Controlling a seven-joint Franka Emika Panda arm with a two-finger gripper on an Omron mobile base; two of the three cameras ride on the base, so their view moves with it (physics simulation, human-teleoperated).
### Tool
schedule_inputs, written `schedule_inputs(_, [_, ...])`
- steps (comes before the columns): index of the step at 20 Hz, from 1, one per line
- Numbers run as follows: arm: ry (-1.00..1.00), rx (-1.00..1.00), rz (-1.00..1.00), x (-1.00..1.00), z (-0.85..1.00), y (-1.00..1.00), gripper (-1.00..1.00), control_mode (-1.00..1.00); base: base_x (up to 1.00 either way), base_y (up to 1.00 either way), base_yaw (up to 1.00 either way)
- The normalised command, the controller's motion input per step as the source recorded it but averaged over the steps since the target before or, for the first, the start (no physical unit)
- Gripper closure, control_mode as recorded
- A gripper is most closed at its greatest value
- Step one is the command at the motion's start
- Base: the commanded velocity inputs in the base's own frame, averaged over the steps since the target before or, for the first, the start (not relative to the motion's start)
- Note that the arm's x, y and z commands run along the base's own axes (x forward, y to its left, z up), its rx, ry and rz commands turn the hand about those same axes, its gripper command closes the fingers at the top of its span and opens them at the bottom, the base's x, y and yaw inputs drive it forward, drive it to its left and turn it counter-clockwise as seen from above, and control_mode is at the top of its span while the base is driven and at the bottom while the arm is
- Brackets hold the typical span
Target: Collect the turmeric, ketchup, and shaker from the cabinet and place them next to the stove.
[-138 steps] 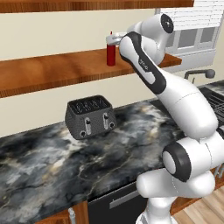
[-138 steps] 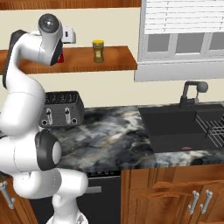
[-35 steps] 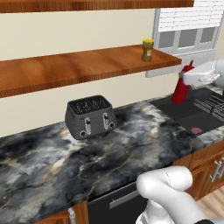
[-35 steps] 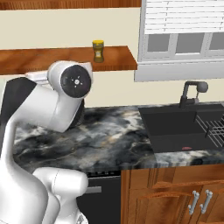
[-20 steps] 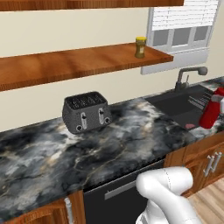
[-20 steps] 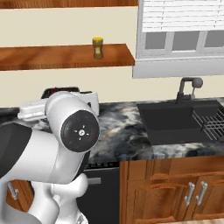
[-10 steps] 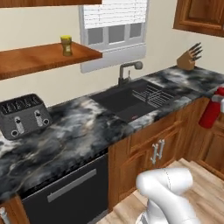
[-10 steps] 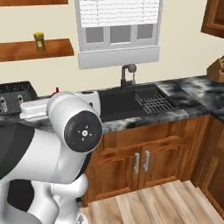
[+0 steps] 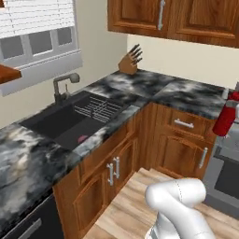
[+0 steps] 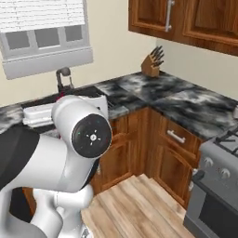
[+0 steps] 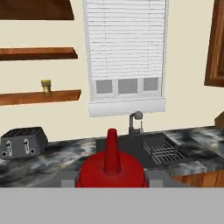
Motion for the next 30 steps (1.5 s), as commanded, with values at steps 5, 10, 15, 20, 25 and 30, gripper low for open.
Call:
schedule_inputs(5, [0.0,0.0,0.0,0.0,0.0,0.0,1.0,1.0,0.15,-0.8,-0.54])
schedule_inputs(10, [0.0,0.0,0.0,0.0,0.0,0.0,1.0,1.0,0.28,-0.45,-0.53])
schedule_inputs(15, [0.0,0.0,0.0,0.0,0.0,0.0,1.0,1.0,0.48,0.09,-0.46])
schedule_inputs(20, [0.0,0.0,0.0,0.0,0.0,0.0,1.0,1.0,0.53,0.38,-0.39])
schedule_inputs(25, [0.0,0.0,0.0,0.0,0.0,0.0,1.0,1.0,0.58,0.73,-0.27])
schedule_inputs(30, [0.0,0.0,0.0,0.0,0.0,0.0,1.0,1.0,0.63,0.51,-0.19])
